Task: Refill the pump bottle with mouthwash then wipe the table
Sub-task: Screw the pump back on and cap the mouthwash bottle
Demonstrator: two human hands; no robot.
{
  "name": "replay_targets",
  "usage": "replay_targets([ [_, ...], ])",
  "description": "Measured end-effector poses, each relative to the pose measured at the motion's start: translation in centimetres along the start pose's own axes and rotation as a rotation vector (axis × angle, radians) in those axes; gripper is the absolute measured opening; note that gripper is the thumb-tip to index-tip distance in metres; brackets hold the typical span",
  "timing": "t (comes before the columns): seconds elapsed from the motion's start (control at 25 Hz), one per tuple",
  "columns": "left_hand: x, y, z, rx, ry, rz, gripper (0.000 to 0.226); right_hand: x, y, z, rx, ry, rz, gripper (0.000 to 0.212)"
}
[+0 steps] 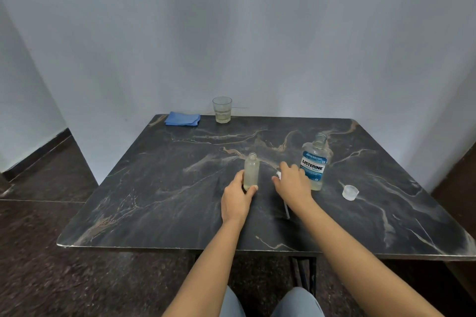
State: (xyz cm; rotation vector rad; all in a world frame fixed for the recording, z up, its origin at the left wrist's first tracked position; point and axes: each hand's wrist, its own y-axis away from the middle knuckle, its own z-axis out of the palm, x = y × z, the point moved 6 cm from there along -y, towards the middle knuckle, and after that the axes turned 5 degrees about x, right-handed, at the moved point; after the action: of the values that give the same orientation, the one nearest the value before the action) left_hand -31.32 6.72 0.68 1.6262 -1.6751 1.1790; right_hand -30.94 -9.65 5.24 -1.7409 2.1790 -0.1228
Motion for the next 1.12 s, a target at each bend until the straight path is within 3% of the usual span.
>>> replay_targets([
  [0.12, 0.0, 0.0, 0.0, -0.004, 0.008, 0.003, 0.045, -0.3, -0.4, 1.1, -0.112, -0.013, 0.010, 0.025],
  [0.24, 0.0, -0.1, 0.0, -0.008, 0.000, -0.005, 0.045, -0.8, -1.3, 0.0, -0.106, -0.130, -0.016, 0.024],
  [0.36, -0.1, -0.1, 0.0, -0.008, -0.003, -0.005, 0.043, -2.1, -3.0, -4.5, 0.055, -0.524, -0.037, 0.028],
  [0.48, -0.2, -0.1, 0.1, -0.013, 0.003, -0.015, 0.042, -3.4, -4.4, -10.4, 0.310, -0.789, -0.056, 0.026],
  [0.6, -0.2, -0.1, 0.0, -0.015, 0.002, -0.022, 0.044, -4.3, -4.9, -12.8, 0.420, -1.018, -0.092, 0.023],
  [1.12, -0.1, -0.2, 0.0, -0.018, -0.012, -0.022, 0.044, -5.4, -4.1, -10.4, 0.348, -1.088, -0.181, 0.022],
])
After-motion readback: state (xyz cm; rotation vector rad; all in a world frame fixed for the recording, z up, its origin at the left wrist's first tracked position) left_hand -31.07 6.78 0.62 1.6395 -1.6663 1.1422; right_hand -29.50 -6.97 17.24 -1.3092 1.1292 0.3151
